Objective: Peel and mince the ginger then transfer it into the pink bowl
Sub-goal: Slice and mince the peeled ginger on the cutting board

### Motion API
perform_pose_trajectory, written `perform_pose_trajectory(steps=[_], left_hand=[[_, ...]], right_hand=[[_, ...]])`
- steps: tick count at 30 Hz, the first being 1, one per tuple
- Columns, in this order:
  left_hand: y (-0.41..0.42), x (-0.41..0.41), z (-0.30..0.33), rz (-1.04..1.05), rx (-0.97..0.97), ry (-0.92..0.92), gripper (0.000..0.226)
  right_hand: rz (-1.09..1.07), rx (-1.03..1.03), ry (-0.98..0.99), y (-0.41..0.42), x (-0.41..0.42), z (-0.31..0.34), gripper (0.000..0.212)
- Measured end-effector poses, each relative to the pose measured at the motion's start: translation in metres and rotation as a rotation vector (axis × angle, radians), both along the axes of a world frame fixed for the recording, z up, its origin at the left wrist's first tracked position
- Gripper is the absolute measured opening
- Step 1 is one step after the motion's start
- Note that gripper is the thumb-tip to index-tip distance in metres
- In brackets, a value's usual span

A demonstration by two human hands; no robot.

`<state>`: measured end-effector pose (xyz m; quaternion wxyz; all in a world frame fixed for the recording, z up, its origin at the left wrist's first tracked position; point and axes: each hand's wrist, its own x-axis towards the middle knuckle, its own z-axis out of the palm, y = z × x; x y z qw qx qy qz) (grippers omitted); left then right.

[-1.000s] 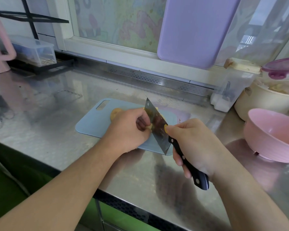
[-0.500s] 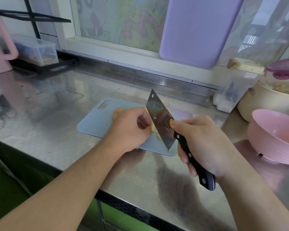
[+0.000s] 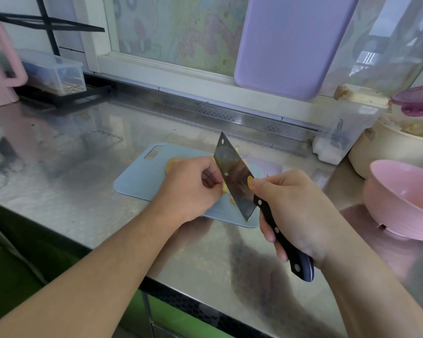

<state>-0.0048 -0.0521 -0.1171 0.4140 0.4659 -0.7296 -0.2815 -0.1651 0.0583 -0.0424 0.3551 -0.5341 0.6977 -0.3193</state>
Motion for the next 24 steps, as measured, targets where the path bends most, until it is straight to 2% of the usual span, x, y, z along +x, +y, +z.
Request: perform_pose_trajectory(steps=[8,24], left_hand=[[0.0,0.001,0.0,0.022,0.004,-0.004,0.015],[0.001,-0.001,0.002,0.02,0.054,0.011,0.018]], right_hand=[[0.017,0.072,0.048,-0.002,0.005,-0.003,0.032],[-0.017,-0.038,-0.047,0.0,-0.005,0.002,0.044]])
